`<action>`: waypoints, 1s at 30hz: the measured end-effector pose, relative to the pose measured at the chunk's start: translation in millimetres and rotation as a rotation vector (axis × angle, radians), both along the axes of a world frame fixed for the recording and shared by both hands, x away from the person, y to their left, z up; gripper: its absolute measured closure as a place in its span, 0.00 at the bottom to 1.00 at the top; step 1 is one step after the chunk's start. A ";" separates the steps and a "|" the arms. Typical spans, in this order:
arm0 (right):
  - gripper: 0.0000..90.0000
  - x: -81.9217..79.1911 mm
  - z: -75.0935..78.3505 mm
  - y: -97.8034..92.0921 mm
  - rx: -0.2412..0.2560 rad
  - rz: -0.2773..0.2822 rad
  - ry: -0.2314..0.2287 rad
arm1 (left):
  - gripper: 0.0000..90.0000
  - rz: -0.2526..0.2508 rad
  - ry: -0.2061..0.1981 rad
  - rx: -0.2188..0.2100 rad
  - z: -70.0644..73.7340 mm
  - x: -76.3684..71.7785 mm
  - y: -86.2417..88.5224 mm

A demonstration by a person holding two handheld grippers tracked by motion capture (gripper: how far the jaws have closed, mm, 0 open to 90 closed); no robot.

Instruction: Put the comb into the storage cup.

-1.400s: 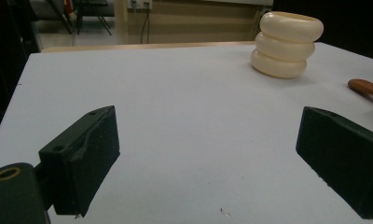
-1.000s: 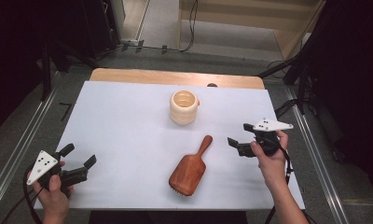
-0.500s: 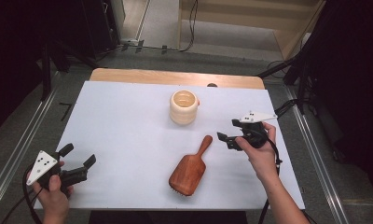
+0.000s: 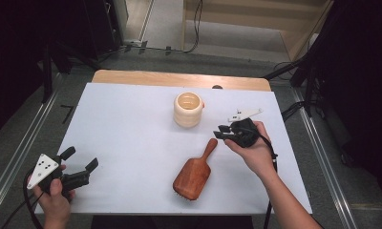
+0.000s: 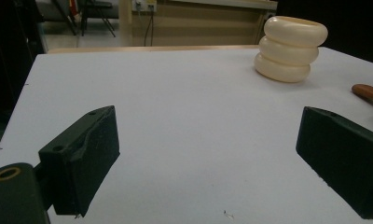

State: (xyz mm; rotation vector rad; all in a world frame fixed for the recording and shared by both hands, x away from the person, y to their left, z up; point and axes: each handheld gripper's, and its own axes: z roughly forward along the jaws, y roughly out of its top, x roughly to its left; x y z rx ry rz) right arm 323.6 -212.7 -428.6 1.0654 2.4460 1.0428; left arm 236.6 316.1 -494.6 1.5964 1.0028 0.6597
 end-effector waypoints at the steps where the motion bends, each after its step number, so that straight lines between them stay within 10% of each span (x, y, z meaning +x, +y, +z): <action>1: 0.78 1.8 -0.1 1.5 0.000 0.011 0.013 | 0.07 0.000 0.000 0.000 0.0 0.0 0.0; 10: 0.97 20.7 -8.2 16.1 -0.061 0.072 0.086 | 0.07 -0.002 0.001 -0.001 0.0 -0.1 0.5; 30: 0.98 49.5 -38.4 45.2 -0.300 0.114 0.180 | 0.07 -0.007 0.002 -0.002 0.0 -0.1 0.7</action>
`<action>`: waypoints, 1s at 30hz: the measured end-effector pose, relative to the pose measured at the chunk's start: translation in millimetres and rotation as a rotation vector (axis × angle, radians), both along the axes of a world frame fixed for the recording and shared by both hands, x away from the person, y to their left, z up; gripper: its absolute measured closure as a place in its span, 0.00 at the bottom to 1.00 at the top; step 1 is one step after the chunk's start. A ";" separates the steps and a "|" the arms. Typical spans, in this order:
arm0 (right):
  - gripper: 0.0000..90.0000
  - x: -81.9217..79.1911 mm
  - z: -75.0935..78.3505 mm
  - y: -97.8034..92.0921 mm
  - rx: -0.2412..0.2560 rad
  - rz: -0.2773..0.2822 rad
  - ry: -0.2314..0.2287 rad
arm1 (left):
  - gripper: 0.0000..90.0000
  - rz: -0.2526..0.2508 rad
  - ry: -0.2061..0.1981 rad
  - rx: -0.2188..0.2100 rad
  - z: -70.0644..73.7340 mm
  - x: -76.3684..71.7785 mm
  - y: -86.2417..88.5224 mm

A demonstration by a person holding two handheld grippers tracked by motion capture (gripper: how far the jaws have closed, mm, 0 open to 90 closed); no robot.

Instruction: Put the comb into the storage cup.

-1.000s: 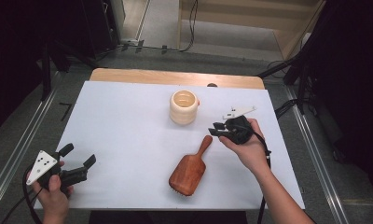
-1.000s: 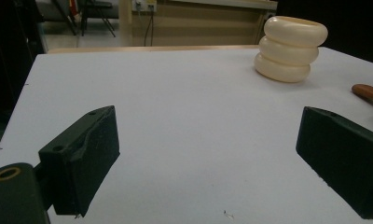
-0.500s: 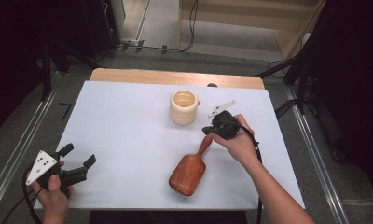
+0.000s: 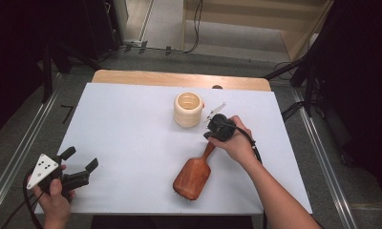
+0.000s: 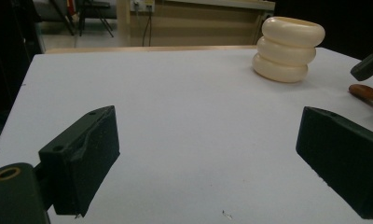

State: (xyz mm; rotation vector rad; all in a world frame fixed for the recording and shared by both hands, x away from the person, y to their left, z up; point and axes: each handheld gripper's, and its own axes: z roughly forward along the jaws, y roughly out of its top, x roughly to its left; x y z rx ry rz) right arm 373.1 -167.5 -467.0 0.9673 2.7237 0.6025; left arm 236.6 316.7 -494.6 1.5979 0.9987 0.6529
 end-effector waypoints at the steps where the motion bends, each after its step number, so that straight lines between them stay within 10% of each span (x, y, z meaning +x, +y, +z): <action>1: 0.98 0.9 -1.9 0.0 -0.008 -0.004 0.003 | 0.07 0.000 0.000 0.000 0.0 0.1 -0.1; 30: 0.98 -8.9 -13.7 -19.3 -0.020 -0.013 0.074 | 0.07 -0.004 0.002 0.006 -0.1 0.2 -0.9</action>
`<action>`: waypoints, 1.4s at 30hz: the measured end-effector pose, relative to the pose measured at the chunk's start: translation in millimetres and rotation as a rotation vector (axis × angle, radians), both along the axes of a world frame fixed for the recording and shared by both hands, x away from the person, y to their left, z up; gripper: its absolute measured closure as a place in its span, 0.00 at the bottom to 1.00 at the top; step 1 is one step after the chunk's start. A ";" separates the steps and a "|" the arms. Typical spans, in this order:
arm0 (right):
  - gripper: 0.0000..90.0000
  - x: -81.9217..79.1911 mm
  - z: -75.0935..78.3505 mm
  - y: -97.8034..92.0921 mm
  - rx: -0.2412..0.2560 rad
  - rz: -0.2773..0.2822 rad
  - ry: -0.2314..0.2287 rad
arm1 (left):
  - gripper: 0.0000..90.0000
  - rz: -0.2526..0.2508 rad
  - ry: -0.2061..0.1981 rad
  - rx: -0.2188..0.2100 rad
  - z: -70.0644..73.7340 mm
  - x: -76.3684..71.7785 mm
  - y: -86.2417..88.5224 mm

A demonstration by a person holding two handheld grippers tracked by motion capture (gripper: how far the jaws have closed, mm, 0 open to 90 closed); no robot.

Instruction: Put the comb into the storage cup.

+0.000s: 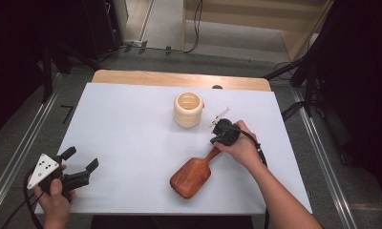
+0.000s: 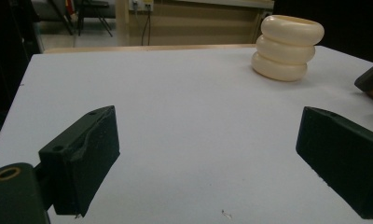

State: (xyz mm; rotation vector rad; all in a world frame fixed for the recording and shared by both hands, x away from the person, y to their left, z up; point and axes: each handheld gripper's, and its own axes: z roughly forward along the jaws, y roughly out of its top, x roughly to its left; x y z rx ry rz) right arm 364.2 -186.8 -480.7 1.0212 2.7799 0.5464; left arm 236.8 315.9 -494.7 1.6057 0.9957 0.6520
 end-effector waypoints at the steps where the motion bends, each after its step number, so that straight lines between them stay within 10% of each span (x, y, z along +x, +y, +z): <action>1: 0.98 -1.9 0.1 -1.7 0.001 -0.004 0.003 | 0.07 -0.001 0.000 0.000 0.0 0.0 -0.1; 16: 0.98 -32.6 -2.1 -36.8 0.008 0.006 0.046 | 0.07 0.000 0.000 0.007 -0.1 -0.1 -0.4; 42: 0.98 -94.2 -1.7 -50.3 -0.004 0.182 0.071 | 0.07 0.004 -0.001 0.014 -0.3 -0.1 -2.2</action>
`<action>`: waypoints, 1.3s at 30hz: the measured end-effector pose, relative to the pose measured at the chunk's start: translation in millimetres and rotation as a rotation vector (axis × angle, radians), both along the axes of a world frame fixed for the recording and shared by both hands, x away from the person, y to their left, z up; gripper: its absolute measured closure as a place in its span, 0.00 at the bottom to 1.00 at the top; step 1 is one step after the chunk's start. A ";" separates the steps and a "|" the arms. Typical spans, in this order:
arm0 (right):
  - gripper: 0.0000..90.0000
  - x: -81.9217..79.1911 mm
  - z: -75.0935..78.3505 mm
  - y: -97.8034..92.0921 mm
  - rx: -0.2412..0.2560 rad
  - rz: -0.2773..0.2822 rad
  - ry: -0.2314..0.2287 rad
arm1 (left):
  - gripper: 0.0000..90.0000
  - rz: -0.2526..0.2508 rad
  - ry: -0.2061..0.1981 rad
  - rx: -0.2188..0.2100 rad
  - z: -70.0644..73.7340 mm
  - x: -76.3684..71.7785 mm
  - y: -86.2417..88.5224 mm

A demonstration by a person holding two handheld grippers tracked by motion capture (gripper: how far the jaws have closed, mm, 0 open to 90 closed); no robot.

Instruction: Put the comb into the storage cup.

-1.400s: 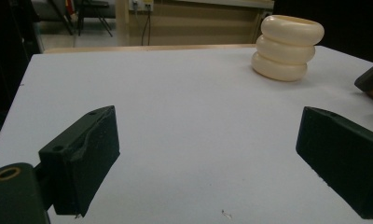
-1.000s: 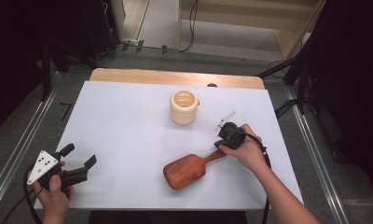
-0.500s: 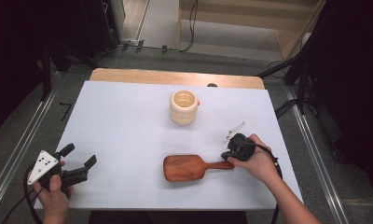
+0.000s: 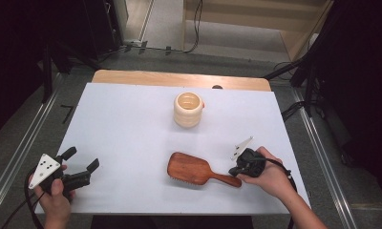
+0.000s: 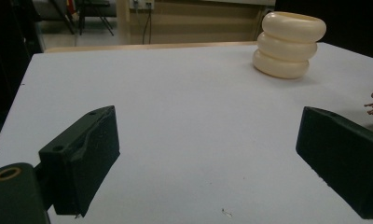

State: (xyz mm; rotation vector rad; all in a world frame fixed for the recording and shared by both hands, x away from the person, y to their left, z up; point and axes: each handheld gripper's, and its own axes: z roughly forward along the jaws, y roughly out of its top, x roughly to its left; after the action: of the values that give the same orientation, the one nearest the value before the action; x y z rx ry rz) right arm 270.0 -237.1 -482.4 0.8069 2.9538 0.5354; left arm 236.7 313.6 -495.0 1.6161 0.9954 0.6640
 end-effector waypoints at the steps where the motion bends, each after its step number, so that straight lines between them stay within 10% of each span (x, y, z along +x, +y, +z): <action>1: 0.98 -0.7 1.3 -0.3 -0.003 0.000 -0.009 | 0.07 -0.001 0.001 0.001 0.0 0.0 -0.1; 10: 0.63 -0.3 24.0 -0.1 0.120 0.066 -0.104 | 0.07 -0.004 -0.001 0.002 0.0 -0.3 0.1; 20: 0.12 -2.2 19.2 26.2 0.108 0.190 -0.097 | 0.07 -0.008 -0.003 -0.003 0.2 -0.4 0.9; 25: 0.14 -3.4 10.3 38.4 0.068 0.193 -0.052 | 0.07 -0.008 -0.002 -0.001 0.1 -0.2 0.5; 39: 0.71 2.5 -6.6 52.3 0.043 0.228 -0.056 | 0.07 -0.008 -0.002 -0.002 0.1 -0.2 0.8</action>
State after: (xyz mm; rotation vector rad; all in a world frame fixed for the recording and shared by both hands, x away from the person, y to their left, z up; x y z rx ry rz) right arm 272.5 -184.8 -489.0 0.4515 3.0096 0.6222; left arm 236.5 314.4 -494.8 1.6165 0.9873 0.6593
